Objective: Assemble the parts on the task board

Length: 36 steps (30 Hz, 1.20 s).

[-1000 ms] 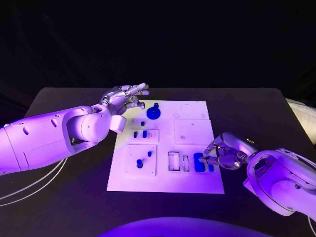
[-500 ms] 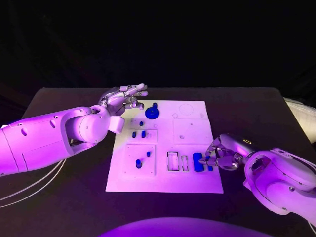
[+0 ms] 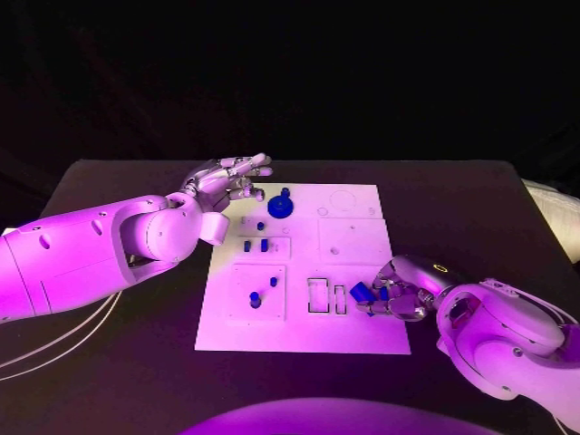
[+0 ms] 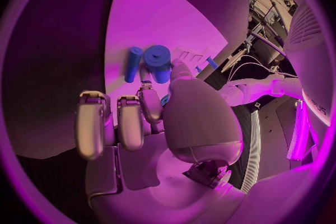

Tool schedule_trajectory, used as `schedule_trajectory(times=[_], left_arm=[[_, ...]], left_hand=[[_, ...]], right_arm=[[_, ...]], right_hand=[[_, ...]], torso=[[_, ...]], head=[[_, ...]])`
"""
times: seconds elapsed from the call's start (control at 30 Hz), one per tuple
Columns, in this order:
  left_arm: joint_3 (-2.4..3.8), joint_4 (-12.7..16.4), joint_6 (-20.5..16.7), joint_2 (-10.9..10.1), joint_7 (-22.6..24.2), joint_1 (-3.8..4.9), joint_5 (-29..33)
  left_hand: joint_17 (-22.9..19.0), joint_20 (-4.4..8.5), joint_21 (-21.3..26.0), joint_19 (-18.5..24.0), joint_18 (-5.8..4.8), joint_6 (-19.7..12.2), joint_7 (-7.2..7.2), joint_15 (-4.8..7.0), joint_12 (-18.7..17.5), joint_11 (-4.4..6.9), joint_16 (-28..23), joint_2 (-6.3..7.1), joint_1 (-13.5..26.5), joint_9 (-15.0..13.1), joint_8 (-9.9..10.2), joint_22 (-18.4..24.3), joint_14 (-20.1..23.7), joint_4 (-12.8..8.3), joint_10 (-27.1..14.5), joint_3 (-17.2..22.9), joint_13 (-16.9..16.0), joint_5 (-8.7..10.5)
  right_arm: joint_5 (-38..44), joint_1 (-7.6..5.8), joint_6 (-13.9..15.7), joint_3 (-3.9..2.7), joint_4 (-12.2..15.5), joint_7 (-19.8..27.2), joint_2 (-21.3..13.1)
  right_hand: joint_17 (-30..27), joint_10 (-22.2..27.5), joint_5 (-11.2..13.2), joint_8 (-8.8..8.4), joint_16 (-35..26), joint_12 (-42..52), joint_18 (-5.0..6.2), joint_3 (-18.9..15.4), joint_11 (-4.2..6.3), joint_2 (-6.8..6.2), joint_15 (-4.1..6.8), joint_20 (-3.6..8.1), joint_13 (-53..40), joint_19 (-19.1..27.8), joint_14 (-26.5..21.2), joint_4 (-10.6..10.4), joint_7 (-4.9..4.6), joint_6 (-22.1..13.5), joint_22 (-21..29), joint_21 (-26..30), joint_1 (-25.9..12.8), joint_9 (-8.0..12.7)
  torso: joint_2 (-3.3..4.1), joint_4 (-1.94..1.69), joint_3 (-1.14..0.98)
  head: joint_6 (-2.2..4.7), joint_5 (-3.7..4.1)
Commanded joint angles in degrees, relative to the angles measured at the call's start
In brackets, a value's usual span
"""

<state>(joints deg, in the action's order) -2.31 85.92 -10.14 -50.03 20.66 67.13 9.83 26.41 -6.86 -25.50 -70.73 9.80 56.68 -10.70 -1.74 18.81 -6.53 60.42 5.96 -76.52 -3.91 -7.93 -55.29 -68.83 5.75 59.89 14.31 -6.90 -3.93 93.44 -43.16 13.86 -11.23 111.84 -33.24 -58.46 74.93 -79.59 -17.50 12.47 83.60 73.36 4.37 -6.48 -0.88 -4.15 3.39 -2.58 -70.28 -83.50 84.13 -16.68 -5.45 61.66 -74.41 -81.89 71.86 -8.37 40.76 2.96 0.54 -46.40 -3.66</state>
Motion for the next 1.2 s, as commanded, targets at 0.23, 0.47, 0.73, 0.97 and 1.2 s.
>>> schedule_trajectory(times=[0.23,0.47,0.73,0.97,1.2], left_arm=[[0.04,0.1,1.3,0.1,0.1,-0.03,-0.2],[0.04,0.1,1.3,0.0,0.0,-0.03,-0.2],[0.04,0.2,1.4,-0.1,0.0,-0.03,-0.2],[0.04,0.3,1.5,-0.1,-0.1,-0.03,-0.2],[0.04,0.4,1.6,-0.1,-0.1,-0.03,-0.2]], left_hand=[[0.0,-0.47,0.2,-0.1,0.56,-0.2,0.03,0.07,0.1,0.07,0.3,-0.18,0.0,0.0,-0.3,0.1,0.3,0.1,-0.4,-0.3,-0.1,-0.32],[0.0,-0.47,0.2,-0.1,0.56,-0.2,0.03,0.07,0.1,0.07,0.3,-0.18,0.0,0.0,-0.3,0.1,0.3,0.1,-0.4,-0.3,-0.1,-0.32],[0.0,-0.47,0.2,-0.1,0.56,-0.2,0.03,0.07,0.1,0.07,0.3,-0.18,0.0,0.0,-0.3,0.1,0.3,0.1,-0.4,-0.3,-0.1,-0.32],[0.0,-0.47,0.2,-0.1,0.56,-0.2,0.03,0.07,0.1,0.07,0.3,-0.18,0.0,0.0,-0.3,0.1,0.3,0.1,-0.4,-0.3,-0.1,-0.32],[0.0,-0.47,0.2,-0.1,0.56,-0.2,0.03,0.07,0.1,0.07,0.3,-0.18,0.0,0.0,-0.3,0.1,0.3,0.1,-0.4,-0.3,-0.1,-0.32]], right_arm=[[0.9,0.36,-1.9,0.10,-1.6,-0.5,1.4],[-0.1,0.49,1.7,0.12,-1.7,-0.5,1.8],[-5.0,0.46,9.2,-0.35,1.1,-0.4,1.2],[-9.1,0.40,9.2,-0.75,2.0,-0.5,2.1],[-10.6,0.40,5.5,-0.76,0.7,-0.9,4.8]], right_hand=[[0.8,0.1,-1.0,0.81,0.2,0.3,-1.16,-0.5,0.42,1.37,0.20,0.13,-0.5,-0.4,3.4,0.3,0.43,-0.2,-0.2,-0.4,0.8,-0.6],[1.1,-0.4,-3.3,1.82,0.4,0.8,-1.23,-0.3,0.71,3.28,0.42,0.30,-1.5,-0.6,3.5,0.3,0.77,0.5,-0.6,-0.6,2.3,-1.7],[1.5,-0.7,-8.2,2.46,0.6,0.7,-1.31,-0.6,1.16,4.71,0.81,0.67,-2.0,-0.7,3.5,0.1,1.24,0.9,-1.0,-0.8,2.6,-3.2],[1.7,-0.7,-9.4,2.50,0.6,0.6,-1.33,-1.1,1.19,5.00,0.85,0.72,-2.1,-0.8,3.6,0.0,1.28,0.9,-1.2,-0.9,1.8,-3.6],[1.6,-0.8,-8.4,2.75,0.5,0.3,-1.33,-2.7,1.30,4.78,0.92,0.76,-2.1,-0.8,3.5,0.0,1.44,1.2,-1.2,-0.9,-0.5,-4.4]], torso=[[-0.04,-0.01,0.05],[-0.06,0.04,0.08],[-0.03,0.02,0.07],[0.00,-0.11,0.13],[-0.03,-0.13,0.15]], head=[[-0.39,-0.23],[-0.37,-0.35],[-0.22,-0.24],[-0.26,-0.27],[-0.31,-0.46]])
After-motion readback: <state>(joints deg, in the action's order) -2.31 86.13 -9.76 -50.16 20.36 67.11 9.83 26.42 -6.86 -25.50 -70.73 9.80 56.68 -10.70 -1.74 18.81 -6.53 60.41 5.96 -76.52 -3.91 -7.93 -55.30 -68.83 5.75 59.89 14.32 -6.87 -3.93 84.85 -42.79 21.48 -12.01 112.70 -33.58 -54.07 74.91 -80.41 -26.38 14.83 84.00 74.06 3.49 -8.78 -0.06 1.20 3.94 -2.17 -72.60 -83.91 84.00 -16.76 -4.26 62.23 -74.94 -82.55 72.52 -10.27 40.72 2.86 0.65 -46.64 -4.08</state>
